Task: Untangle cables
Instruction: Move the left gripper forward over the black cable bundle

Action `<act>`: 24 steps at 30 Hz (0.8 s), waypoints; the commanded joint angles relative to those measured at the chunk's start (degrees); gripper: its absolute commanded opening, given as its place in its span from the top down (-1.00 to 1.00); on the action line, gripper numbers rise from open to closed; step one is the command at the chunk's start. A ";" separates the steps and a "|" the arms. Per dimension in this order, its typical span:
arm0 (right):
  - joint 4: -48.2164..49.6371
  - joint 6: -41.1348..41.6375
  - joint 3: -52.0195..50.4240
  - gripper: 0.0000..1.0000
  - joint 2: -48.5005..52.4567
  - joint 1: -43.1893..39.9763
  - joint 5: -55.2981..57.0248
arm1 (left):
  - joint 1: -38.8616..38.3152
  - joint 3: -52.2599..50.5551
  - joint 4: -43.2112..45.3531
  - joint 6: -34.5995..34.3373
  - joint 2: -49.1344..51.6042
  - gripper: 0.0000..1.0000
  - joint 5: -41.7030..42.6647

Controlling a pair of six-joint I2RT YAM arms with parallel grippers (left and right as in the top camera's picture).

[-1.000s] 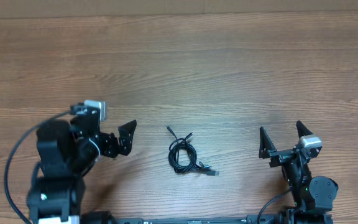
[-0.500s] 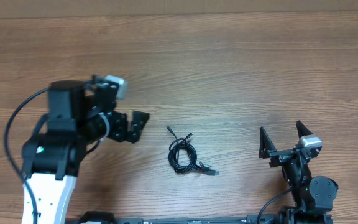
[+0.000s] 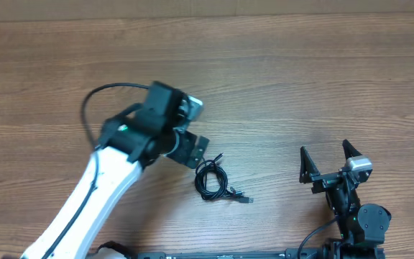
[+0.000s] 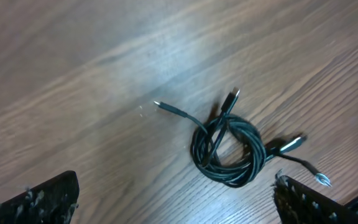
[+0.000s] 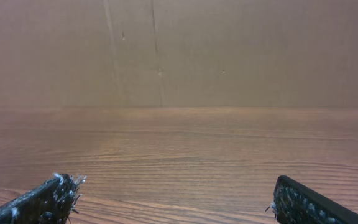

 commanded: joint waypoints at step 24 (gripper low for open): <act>0.35 -0.39 -0.59 -1.00 -0.59 0.11 -0.28 | -4.22 1.22 3.37 -3.74 15.61 -0.79 3.10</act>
